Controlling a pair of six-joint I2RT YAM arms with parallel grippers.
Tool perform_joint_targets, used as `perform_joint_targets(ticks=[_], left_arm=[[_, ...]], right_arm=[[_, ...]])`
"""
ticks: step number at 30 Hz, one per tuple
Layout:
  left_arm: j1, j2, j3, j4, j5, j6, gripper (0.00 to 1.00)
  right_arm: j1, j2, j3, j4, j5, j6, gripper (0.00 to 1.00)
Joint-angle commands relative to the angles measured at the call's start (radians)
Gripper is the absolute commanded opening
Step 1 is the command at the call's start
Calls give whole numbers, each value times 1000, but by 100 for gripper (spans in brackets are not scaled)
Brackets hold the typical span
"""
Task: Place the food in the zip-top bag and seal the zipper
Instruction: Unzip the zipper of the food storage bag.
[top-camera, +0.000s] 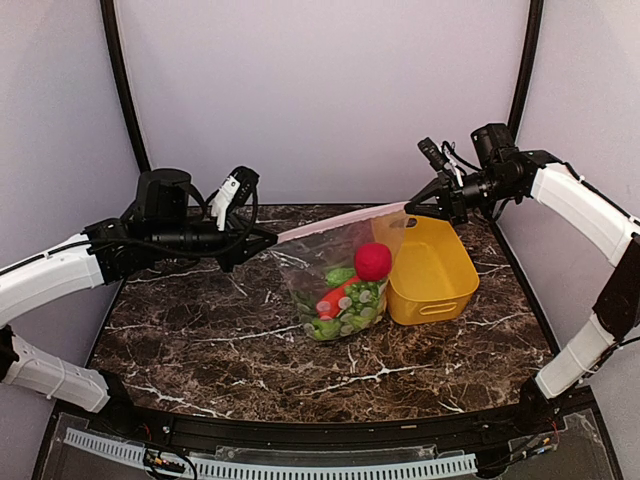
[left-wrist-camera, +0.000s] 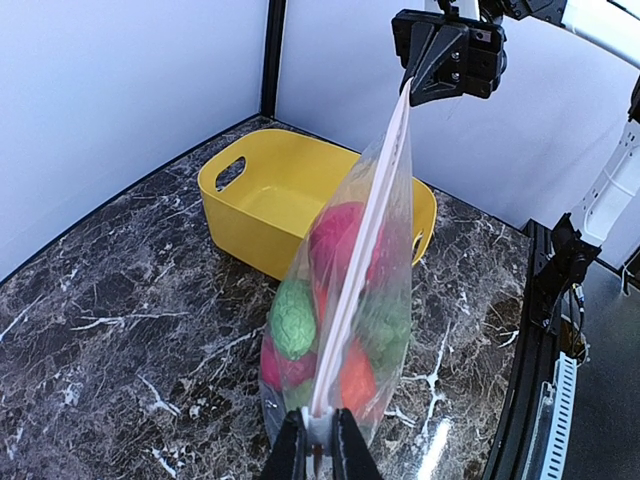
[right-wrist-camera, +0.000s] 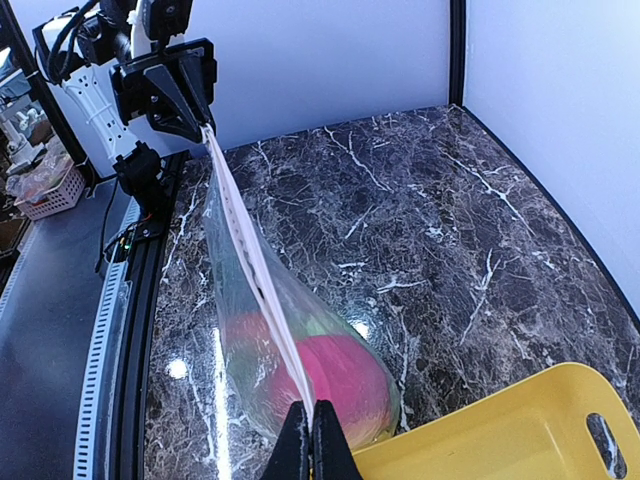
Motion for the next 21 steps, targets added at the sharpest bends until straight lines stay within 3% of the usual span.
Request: perform_joint_targets(ticks=[1,3,4,7,16,21], left_arm=[[27,-39,-31,-90,-44,-2,1],[28,-41,-34,-89,-44,0,11],[27,-44,-37,-84,-44,-1,27],[28,-60,-75,-34,-44,-7,53],[30,-29,-212,258,42,-90,59],[30,31,-207,380,103,-105,58]], right_arm=[[-43,-15,2,24,39,6,0],[-43,-14,1,25,38,5,0],[-44,-14,2,24,38,6,0],[-43,-10,3,25,34,7,0],[-42,-5,11,25,32,5,0],[-42,7,22,18,27,8,0]])
